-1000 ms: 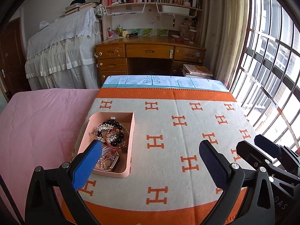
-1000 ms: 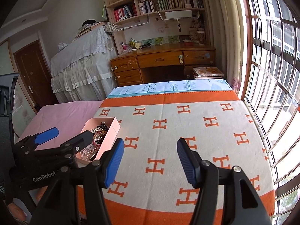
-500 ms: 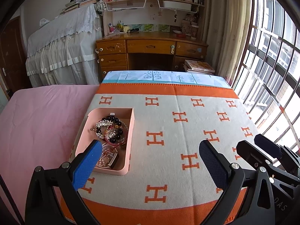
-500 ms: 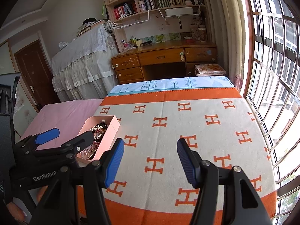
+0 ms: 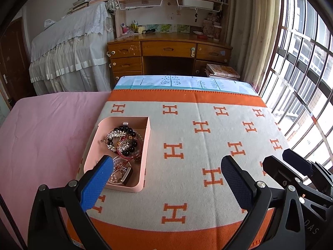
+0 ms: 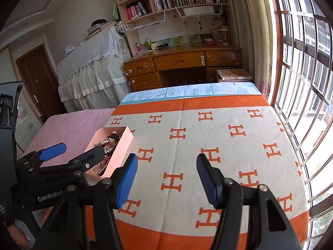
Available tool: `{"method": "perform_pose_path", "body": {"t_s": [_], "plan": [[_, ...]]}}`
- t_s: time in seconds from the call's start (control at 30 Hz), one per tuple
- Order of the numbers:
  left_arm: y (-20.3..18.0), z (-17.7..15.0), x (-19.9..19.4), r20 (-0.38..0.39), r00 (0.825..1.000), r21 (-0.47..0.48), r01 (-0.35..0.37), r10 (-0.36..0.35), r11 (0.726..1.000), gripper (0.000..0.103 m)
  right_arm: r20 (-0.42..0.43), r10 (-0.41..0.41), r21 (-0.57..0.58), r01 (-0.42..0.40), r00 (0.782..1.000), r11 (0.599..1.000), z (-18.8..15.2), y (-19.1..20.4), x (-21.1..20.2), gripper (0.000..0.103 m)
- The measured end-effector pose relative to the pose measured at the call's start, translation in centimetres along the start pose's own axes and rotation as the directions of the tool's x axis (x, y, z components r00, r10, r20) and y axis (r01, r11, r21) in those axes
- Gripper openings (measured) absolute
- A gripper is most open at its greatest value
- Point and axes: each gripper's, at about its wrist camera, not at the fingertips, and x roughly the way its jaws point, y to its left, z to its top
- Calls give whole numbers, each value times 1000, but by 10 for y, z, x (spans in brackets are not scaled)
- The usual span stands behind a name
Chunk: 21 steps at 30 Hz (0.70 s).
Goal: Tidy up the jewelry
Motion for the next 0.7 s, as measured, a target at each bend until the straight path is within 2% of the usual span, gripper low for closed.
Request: {"method": "perform_pose_path", "body": {"t_s": [0.7], "plan": [[5, -3, 3, -25, 1000, 1, -8, 8, 1000, 102, -18, 5, 5, -5, 1000, 1000, -12, 6, -2, 59]]}}
